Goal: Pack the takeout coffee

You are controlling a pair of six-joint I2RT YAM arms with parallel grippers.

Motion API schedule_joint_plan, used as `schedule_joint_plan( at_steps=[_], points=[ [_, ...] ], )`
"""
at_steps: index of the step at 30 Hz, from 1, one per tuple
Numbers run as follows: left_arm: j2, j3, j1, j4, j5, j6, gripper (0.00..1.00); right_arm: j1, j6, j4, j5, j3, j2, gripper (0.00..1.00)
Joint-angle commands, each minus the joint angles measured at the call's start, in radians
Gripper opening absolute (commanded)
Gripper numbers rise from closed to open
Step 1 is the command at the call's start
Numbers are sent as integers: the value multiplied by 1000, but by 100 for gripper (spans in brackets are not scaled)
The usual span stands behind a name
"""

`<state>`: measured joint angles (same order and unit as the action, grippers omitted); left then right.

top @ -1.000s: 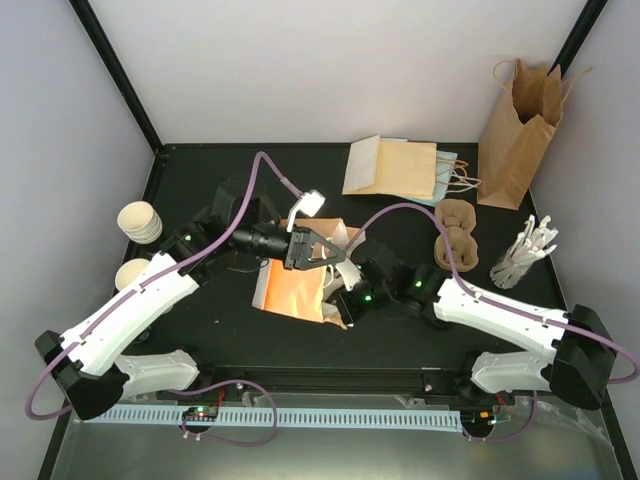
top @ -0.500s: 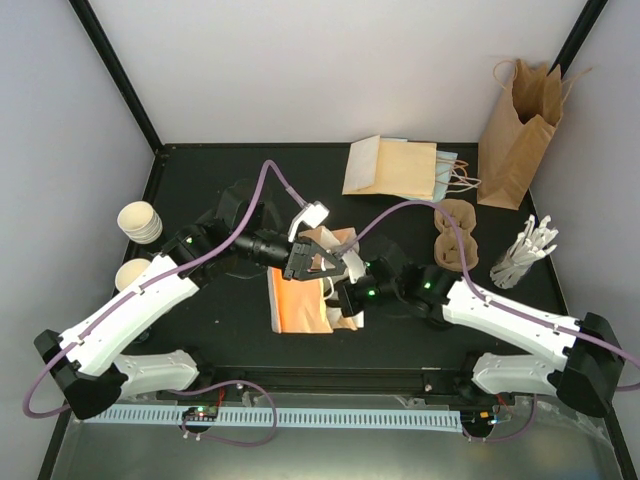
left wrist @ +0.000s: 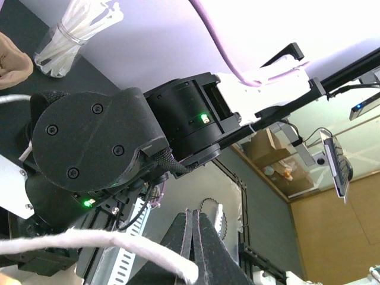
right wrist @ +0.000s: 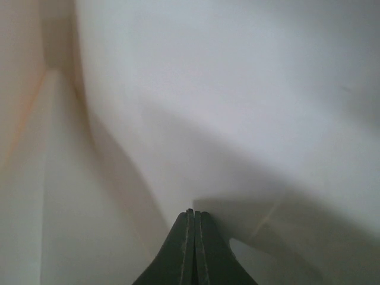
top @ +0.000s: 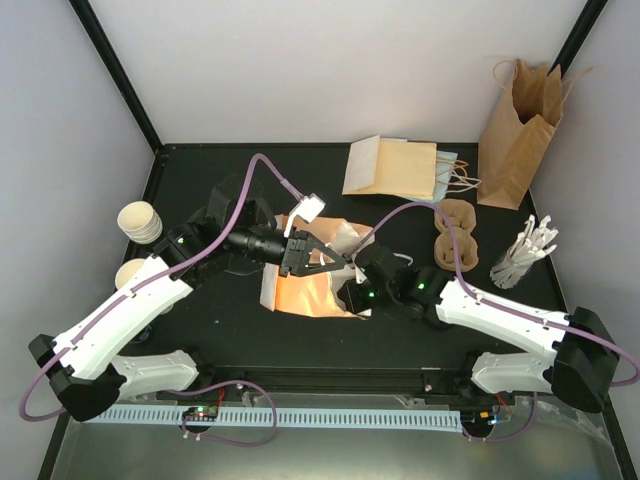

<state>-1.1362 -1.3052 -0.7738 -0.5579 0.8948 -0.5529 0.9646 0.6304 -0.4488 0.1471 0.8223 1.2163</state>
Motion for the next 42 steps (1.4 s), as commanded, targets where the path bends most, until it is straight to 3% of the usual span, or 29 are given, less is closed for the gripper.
schedule_joint_plan(
  at_steps=[1, 5, 11, 15, 37, 42],
  points=[
    [26, -52, -5, 54, 33, -9, 2, -3, 4, -59, -142, -21, -26, 1],
    [21, -49, -6, 57, 33, -13, 2, -3, -15, -71, -162, -16, -34, 1],
    [-15, -3, -12, 122, 57, -50, 2, -3, -83, 6, 23, 29, -28, 3],
    [-52, 0, -47, 154, 62, -64, 2, -3, -82, 23, 42, 56, -5, 3],
    [-159, -74, -136, 126, 79, -4, 2, -14, 61, 203, 308, 48, 56, 3],
    [-183, -165, -119, 127, 71, -4, 2, -13, 29, 201, 276, 8, 71, 2]
  ],
)
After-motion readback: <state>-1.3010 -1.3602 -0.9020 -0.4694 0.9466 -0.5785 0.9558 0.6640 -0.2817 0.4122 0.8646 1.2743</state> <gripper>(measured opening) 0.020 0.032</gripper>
